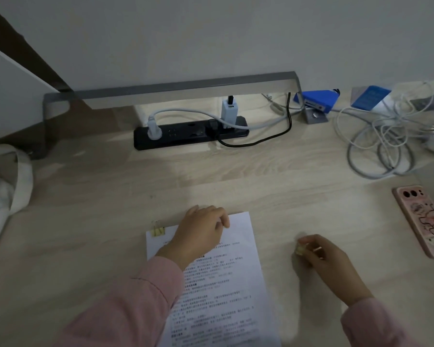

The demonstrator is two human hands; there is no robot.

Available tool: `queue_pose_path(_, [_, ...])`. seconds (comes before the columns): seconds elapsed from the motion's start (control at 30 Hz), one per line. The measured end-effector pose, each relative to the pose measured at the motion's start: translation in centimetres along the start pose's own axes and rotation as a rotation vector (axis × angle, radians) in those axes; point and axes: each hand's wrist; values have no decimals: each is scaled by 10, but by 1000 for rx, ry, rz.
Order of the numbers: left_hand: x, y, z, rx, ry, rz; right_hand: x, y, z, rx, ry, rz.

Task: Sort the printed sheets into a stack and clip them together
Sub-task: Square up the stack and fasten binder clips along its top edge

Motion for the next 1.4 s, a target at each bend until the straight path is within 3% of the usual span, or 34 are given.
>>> queue_pose_path(0.2, [-1, -2, 2, 11, -48, 55, -19, 18, 56, 204, 82, 125])
queue_pose_path(0.4, [7, -6, -2, -16, -97, 128, -41, 30, 89, 484, -165, 380])
queue_pose_path(0.57, [12, -6, 0, 10, -147, 215, -45, 38, 96, 601, -257, 438])
queue_pose_path(0.7, [9, -2, 1, 2, -126, 198, -43, 46, 95, 585, -222, 451])
queue_pose_path(0.9, [6, 1, 3, -11, -201, 179, -37, 58, 86, 421, -152, 476])
queue_pose_path(1.2, [6, 1, 10, -13, -215, 152, -41, 58, 86, 410, -129, 612])
queue_pose_path(1.4, [7, 1, 11, 3, -270, 131, -48, 58, 85, 440, -121, 501])
Point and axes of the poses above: each hand's wrist, its own y-axis towards the middle knuckle, its own x-axis out of the back of the hand, z = x × y, and after that the axes turned 11 degrees about x, right-handed
